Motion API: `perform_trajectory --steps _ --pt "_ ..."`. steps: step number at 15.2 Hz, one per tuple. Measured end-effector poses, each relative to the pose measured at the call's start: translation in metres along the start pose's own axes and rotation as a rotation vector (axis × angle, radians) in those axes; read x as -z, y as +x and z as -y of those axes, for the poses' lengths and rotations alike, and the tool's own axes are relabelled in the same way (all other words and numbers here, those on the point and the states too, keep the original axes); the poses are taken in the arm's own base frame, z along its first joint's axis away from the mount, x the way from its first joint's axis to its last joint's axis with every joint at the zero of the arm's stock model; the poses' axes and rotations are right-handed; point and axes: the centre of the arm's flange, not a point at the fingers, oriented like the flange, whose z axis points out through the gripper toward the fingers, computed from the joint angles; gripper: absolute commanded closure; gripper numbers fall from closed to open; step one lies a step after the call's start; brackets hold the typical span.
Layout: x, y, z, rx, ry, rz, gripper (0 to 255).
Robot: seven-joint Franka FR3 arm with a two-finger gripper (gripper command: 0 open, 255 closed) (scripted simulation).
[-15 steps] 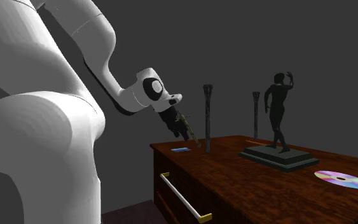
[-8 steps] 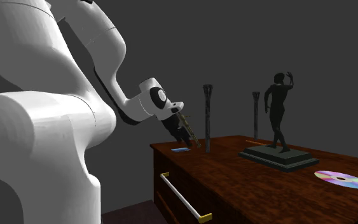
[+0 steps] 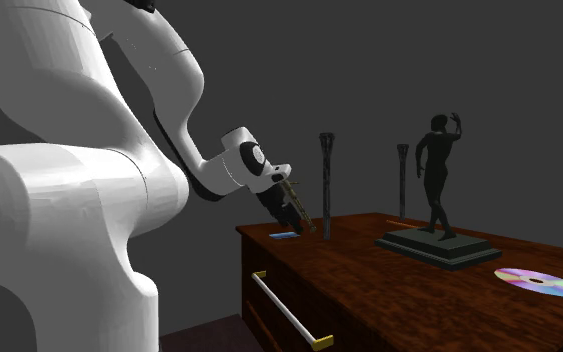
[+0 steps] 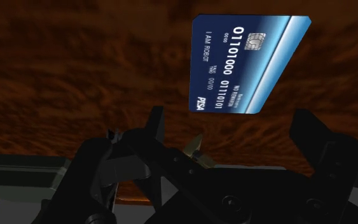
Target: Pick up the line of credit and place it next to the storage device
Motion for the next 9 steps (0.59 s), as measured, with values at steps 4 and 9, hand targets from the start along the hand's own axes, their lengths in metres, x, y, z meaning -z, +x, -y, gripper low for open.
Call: perform_trajectory --steps 4,9 --pt "0.0000 0.0000 0.0001 0.000 0.000 0.000 255" --pt "-0.0001 0.0001 0.0000 0.000 0.000 0.000 255"
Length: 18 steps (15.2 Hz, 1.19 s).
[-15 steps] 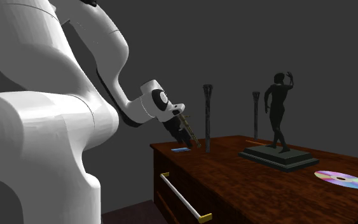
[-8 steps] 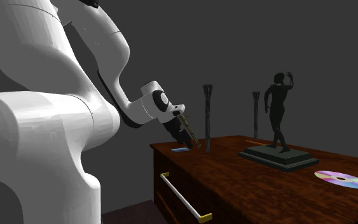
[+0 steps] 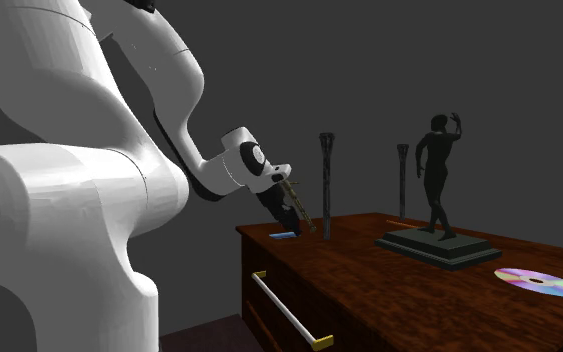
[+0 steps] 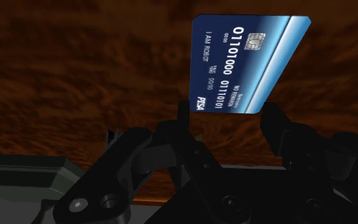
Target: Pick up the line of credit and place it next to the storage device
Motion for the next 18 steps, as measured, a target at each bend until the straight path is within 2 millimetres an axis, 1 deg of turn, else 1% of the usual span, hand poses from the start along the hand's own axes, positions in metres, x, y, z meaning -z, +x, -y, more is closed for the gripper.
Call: perform_trajectory --steps 2,4,16,18 --pt "0.000 0.000 0.000 0.000 0.000 0.000 255" --pt "0.005 0.003 0.000 0.000 0.000 0.000 255" --pt "0.056 0.038 0.001 0.000 0.000 0.000 255" --pt "0.055 0.042 -0.017 0.000 0.000 0.000 255"
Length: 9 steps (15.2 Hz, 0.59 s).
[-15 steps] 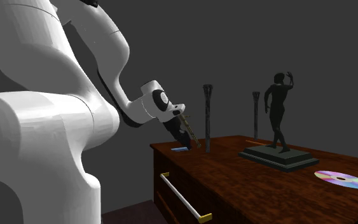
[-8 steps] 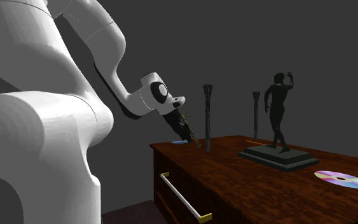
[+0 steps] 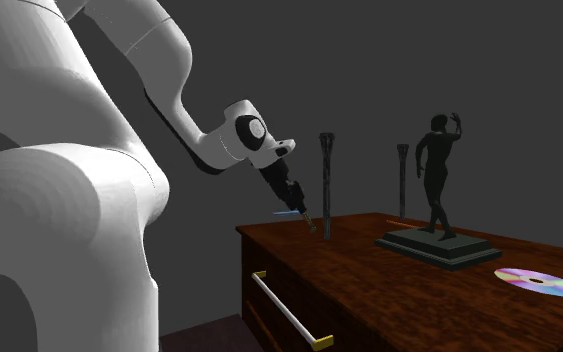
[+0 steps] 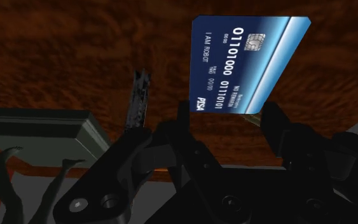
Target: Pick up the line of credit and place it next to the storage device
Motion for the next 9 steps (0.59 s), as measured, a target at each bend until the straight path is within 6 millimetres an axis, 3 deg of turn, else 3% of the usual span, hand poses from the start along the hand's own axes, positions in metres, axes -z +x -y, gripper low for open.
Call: perform_trajectory --steps 9 --pt "-0.010 0.019 -0.112 -0.002 0.000 0.001 255"
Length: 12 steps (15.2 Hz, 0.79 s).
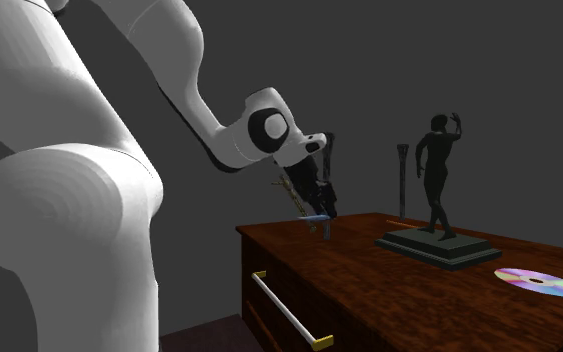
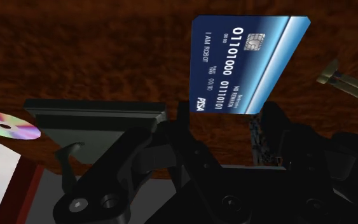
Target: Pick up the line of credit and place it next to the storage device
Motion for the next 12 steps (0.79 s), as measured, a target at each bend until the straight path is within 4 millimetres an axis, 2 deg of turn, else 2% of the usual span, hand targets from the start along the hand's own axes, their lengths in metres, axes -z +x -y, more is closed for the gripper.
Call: perform_trajectory --steps 10,12 --pt "-0.013 0.023 -0.129 0.000 0.001 0.000 255" --pt "-0.017 0.032 -0.154 -0.001 0.001 0.000 255"
